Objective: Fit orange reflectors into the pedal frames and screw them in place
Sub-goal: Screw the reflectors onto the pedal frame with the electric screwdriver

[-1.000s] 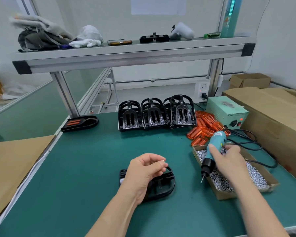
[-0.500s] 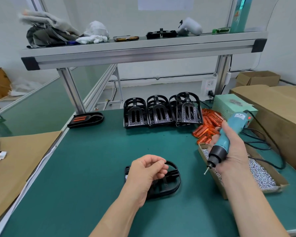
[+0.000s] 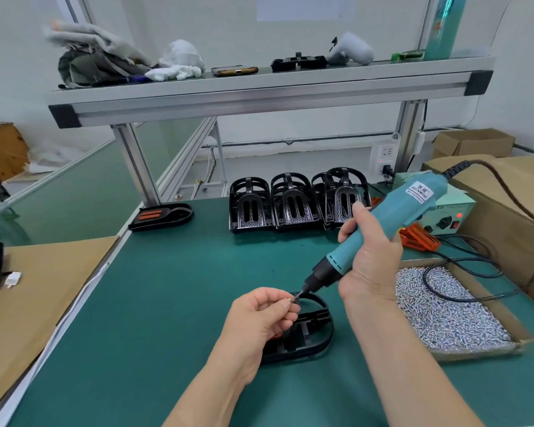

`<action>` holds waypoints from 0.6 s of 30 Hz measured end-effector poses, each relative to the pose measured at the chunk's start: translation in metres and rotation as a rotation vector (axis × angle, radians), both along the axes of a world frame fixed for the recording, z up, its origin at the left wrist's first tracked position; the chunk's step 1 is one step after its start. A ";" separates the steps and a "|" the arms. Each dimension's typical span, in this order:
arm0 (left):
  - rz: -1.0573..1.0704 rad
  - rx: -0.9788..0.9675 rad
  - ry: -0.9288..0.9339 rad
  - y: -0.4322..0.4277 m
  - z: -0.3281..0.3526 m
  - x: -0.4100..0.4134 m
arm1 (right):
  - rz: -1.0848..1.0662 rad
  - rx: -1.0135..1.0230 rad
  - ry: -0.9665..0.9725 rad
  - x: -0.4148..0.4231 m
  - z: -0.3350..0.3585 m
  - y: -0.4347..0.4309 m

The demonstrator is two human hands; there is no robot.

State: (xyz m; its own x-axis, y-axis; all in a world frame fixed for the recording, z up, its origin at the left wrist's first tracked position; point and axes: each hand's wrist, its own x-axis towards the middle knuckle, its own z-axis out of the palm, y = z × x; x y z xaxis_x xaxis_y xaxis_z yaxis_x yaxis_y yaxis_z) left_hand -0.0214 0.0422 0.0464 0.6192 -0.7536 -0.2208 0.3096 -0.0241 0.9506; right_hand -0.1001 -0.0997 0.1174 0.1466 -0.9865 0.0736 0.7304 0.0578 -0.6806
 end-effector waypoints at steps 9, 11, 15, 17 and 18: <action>0.024 -0.030 0.059 0.005 0.004 0.002 | -0.090 -0.094 0.028 0.010 -0.001 0.009; 0.024 -0.029 0.059 0.004 0.004 0.001 | -0.090 -0.087 0.029 0.010 -0.002 0.009; 0.027 -0.025 0.057 0.003 0.004 0.000 | -0.089 -0.095 0.052 0.011 -0.003 0.010; 0.034 -0.017 0.051 0.003 0.004 0.000 | -0.082 -0.098 0.066 0.011 -0.005 0.011; 0.039 -0.011 0.040 0.003 0.004 -0.001 | -0.080 -0.100 0.073 0.011 -0.006 0.011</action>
